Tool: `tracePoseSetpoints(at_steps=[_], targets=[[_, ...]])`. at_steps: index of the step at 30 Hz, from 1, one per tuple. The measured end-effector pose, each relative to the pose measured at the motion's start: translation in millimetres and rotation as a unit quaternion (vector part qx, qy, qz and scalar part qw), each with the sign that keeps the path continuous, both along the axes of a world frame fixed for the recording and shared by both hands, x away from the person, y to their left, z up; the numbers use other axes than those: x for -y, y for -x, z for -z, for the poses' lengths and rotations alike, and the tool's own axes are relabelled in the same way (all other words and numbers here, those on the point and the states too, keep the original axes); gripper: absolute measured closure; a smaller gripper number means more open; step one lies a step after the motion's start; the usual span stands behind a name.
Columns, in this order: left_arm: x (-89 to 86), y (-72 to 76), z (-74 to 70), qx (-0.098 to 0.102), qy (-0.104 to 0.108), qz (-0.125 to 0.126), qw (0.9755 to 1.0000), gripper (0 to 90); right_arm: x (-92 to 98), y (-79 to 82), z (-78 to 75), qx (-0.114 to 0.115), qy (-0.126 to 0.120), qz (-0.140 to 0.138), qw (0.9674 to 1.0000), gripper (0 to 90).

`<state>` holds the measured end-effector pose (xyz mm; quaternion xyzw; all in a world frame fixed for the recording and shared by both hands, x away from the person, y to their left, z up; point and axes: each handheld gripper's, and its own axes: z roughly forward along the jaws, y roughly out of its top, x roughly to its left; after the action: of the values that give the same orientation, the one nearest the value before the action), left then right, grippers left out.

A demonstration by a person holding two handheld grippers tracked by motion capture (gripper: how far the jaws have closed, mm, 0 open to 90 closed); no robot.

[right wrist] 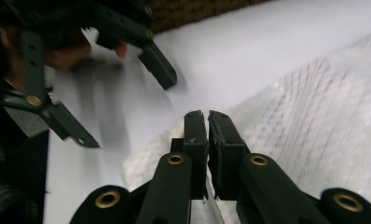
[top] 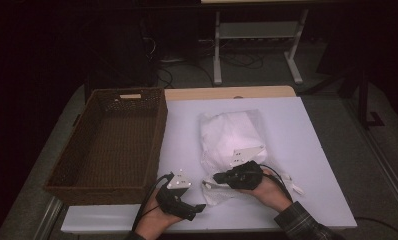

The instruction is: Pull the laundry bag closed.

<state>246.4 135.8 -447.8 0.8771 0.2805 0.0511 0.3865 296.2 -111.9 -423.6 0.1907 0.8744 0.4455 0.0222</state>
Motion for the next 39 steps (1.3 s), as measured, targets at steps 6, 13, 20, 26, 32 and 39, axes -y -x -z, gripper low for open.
tracePoseSetpoints(at_steps=[6,13,20,26,32,39], targets=[[-0.3,0.2,-0.3,0.001,0.001,0.000,1.0000,13.4,-2.8,-0.2,6.1,-0.004,0.016,-0.001,0.9999,85.6],[-1.5,-0.2,-0.5,0.001,0.000,-0.001,1.0000,13.5,-0.2,3.0,10.6,-0.009,0.034,-0.002,0.9994,63.5],[-1.5,-0.5,-1.3,0.003,0.002,-0.004,1.0000,14.0,-6.8,1.3,28.1,0.012,0.082,-0.008,0.9965,71.1],[-2.2,-3.1,-3.5,0.002,0.008,-0.010,0.9999,17.3,-4.2,5.6,30.4,0.038,0.077,-0.017,0.9961,86.7],[-0.2,-8.9,-6.3,0.005,0.016,-0.014,0.9998,24.7,6.1,7.8,23.6,0.048,0.034,-0.022,0.9980,87.7],[7.1,-25.4,-11.4,0.004,0.039,-0.008,0.9992,38.3,22.1,9.5,17.4,0.047,0.005,-0.020,0.9987,87.7]])
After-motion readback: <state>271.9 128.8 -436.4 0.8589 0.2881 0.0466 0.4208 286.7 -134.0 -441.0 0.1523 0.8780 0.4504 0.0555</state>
